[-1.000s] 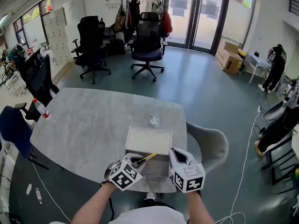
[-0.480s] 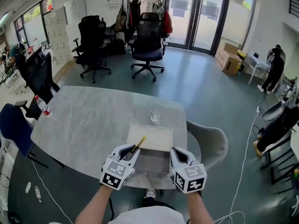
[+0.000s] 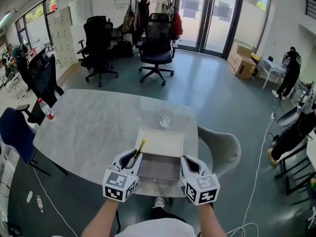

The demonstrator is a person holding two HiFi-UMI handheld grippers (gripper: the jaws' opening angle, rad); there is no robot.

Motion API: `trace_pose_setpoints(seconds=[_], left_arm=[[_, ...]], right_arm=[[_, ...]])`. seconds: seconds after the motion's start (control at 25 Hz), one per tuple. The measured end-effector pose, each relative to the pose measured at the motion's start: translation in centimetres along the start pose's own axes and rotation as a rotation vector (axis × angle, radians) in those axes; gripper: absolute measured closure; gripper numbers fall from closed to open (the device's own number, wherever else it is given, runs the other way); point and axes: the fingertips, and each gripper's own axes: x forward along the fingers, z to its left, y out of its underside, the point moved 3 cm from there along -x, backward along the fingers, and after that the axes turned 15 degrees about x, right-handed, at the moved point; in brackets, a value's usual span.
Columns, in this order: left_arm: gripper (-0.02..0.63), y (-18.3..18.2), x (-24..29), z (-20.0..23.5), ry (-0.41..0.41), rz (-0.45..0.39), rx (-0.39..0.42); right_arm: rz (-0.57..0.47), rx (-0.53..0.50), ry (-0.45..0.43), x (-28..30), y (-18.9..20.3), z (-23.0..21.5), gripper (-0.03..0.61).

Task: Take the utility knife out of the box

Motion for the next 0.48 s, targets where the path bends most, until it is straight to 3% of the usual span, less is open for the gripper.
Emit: trace_pose_setpoints(seconds=[0.48], left_arm=[[0.551,0.65,-0.06,-0.74,-0.006,0.008,-0.017]], right_arm=[[-0.003,0.003,0.014,-0.94,0.64,-0.18,0.574]])
